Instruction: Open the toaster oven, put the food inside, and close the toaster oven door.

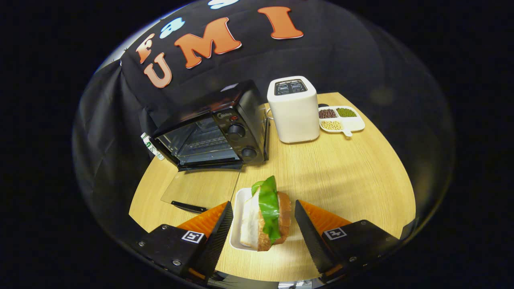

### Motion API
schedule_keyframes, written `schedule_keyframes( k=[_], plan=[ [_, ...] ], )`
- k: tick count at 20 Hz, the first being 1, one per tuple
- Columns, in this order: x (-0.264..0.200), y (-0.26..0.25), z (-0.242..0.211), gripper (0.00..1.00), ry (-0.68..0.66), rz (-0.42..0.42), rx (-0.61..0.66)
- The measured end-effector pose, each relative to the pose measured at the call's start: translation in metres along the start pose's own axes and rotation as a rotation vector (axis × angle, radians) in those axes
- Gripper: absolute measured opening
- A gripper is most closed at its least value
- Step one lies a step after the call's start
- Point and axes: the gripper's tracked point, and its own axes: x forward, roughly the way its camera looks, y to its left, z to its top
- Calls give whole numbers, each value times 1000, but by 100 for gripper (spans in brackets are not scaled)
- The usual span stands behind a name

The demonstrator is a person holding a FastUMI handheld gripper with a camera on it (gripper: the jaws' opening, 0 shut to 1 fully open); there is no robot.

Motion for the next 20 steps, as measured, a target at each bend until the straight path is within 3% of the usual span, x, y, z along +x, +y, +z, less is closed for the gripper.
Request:
schedule_keyframes(
  k=[3,5,6,7,8,10,17,20],
  plan=[
    [11,4,-11,91,73,111,152],
    [22,-3,-16,80,89,111,187],
    [24,-5,-21,68,102,107,196],
    [24,0,-22,63,106,129,214],
    [26,1,-20,50,97,139,239],
    [22,-3,-19,38,74,123,219],
    [-12,33,27,33,-76,148,194],
    [-13,72,42,33,-133,224,226]
  ],
)
